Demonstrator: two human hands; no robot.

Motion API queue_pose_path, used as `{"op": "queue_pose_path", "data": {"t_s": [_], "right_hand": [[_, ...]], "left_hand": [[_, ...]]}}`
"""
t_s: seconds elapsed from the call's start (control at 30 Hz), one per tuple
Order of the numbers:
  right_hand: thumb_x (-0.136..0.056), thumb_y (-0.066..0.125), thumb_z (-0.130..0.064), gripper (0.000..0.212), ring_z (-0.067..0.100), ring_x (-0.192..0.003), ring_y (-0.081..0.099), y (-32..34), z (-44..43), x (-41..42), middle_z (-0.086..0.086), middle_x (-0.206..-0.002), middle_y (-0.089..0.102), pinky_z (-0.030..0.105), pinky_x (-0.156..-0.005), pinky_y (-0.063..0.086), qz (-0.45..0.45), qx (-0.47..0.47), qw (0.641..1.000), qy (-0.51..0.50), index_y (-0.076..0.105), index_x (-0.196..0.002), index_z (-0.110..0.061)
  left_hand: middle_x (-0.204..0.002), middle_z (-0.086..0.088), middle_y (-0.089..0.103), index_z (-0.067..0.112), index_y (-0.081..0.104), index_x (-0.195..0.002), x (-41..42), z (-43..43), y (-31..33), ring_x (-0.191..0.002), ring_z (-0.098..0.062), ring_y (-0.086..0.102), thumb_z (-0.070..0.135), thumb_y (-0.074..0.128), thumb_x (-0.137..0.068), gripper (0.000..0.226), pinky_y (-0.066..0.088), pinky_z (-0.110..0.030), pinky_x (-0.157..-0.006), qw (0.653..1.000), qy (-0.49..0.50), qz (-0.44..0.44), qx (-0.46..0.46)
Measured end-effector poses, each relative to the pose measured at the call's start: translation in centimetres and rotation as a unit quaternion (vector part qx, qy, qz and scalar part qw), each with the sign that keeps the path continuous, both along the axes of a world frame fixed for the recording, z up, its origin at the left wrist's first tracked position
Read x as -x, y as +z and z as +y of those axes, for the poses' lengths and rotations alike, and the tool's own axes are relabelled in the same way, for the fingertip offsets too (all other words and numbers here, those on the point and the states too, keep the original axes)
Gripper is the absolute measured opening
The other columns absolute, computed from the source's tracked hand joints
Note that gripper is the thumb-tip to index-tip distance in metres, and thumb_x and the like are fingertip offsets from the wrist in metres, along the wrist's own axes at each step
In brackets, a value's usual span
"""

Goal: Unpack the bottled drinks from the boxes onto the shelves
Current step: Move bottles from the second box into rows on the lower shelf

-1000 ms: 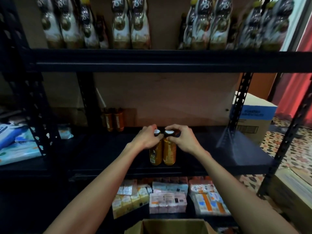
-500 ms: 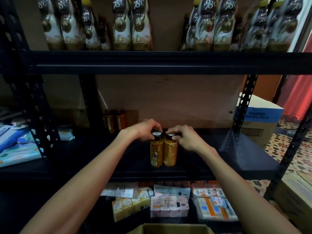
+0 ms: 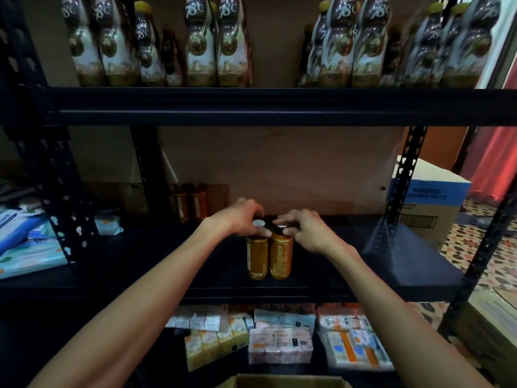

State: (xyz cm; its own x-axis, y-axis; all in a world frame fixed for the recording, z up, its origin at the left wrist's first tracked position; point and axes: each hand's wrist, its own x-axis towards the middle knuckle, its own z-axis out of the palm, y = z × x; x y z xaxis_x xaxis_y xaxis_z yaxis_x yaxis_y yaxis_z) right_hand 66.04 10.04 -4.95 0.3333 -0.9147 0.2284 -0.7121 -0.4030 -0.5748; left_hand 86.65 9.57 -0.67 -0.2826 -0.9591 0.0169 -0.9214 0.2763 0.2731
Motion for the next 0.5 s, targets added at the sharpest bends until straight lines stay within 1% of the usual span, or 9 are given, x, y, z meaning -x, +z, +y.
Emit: {"op": "queue_pose_path", "data": {"t_s": [0.03,0.07,0.13,0.2,0.27,0.33,0.43,0.5], "right_hand": [[-0.098,0.062,-0.009,0.038,0.018,-0.137,0.044,-0.01,0.05,-0.01,-0.007,-0.141,0.057,0.038,-0.117,0.034,0.0,-0.003,1.0,-0.001,0.069,-0.127,-0.032],[-0.098,0.061,-0.009,0.038,0.018,-0.138,0.043,-0.01,0.15,-0.01,-0.007,-0.142,0.057,0.037,-0.117,0.034,0.0,-0.005,1.0,0.0,0.069,-0.127,-0.032],[-0.098,0.061,-0.009,0.039,0.019,-0.138,0.043,0.0,0.27,-0.06,-0.008,-0.143,0.056,0.038,-0.117,0.034,0.003,-0.001,1.0,0.001,0.069,-0.128,-0.033],[-0.099,0.059,-0.008,0.039,0.018,-0.138,0.043,0.2,0.49,-0.11,-0.007,-0.144,0.055,0.034,-0.116,0.032,0.01,0.003,1.0,0.002,0.068,-0.129,-0.032],[-0.1,0.057,-0.006,0.042,0.018,-0.139,0.04,0.46,0.64,-0.15,-0.008,-0.146,0.053,0.032,-0.115,0.03,0.024,-0.001,1.0,0.002,0.067,-0.131,-0.033],[-0.1,0.054,-0.002,0.046,0.018,-0.141,0.038,0.56,0.63,-0.17,-0.008,-0.147,0.052,0.03,-0.115,0.028,0.036,-0.002,0.999,0.004,0.066,-0.132,-0.033],[-0.1,0.053,0.0,0.046,0.016,-0.139,0.041,0.67,0.74,-0.14,-0.008,-0.144,0.054,0.022,-0.109,0.028,0.043,0.002,0.999,0.006,0.067,-0.132,-0.03],[-0.099,0.058,-0.006,0.04,0.015,-0.132,0.047,0.76,0.96,-0.18,-0.009,-0.135,0.057,0.023,-0.108,0.035,0.033,0.008,0.999,0.003,0.067,-0.131,-0.028]], "left_hand": [[-0.146,-0.006,0.046,0.026,0.048,-0.143,-0.01,-0.03,0.04,-0.132,-0.027,0.049,0.048,0.079,-0.079,0.075,0.045,-0.043,-0.107,1.0,-0.015,0.0,-0.009],[-0.146,-0.005,0.049,0.027,0.047,-0.144,0.0,0.09,0.11,-0.133,-0.025,0.048,0.04,0.079,-0.081,0.072,0.044,-0.042,-0.108,0.999,-0.033,-0.004,-0.017],[-0.143,-0.005,0.052,0.027,0.052,-0.141,0.03,0.21,0.19,-0.128,-0.022,0.052,0.027,0.077,-0.086,0.06,0.046,-0.037,-0.105,0.999,-0.043,-0.021,-0.017],[-0.139,-0.007,0.05,0.025,0.057,-0.135,0.15,0.35,0.13,-0.122,-0.023,0.055,0.032,0.077,-0.085,0.055,0.049,-0.034,-0.098,1.0,-0.016,-0.017,0.003],[-0.137,-0.008,0.046,0.023,0.058,-0.133,0.35,0.53,-0.03,-0.116,-0.025,0.056,0.041,0.079,-0.082,0.057,0.05,-0.034,-0.093,1.0,0.013,-0.001,0.02],[-0.137,-0.009,0.044,0.023,0.056,-0.133,0.41,0.51,-0.16,-0.116,-0.025,0.056,0.042,0.079,-0.081,0.06,0.051,-0.036,-0.096,1.0,0.016,0.002,0.02],[-0.138,-0.01,0.044,0.023,0.056,-0.134,0.31,0.62,-0.06,-0.118,-0.025,0.055,0.041,0.08,-0.081,0.061,0.05,-0.035,-0.096,1.0,0.014,0.003,0.019],[-0.138,-0.009,0.044,0.023,0.055,-0.133,0.3,0.66,0.0,-0.118,-0.025,0.055,0.04,0.08,-0.081,0.061,0.05,-0.035,-0.095,1.0,0.016,0.006,0.017]]}}
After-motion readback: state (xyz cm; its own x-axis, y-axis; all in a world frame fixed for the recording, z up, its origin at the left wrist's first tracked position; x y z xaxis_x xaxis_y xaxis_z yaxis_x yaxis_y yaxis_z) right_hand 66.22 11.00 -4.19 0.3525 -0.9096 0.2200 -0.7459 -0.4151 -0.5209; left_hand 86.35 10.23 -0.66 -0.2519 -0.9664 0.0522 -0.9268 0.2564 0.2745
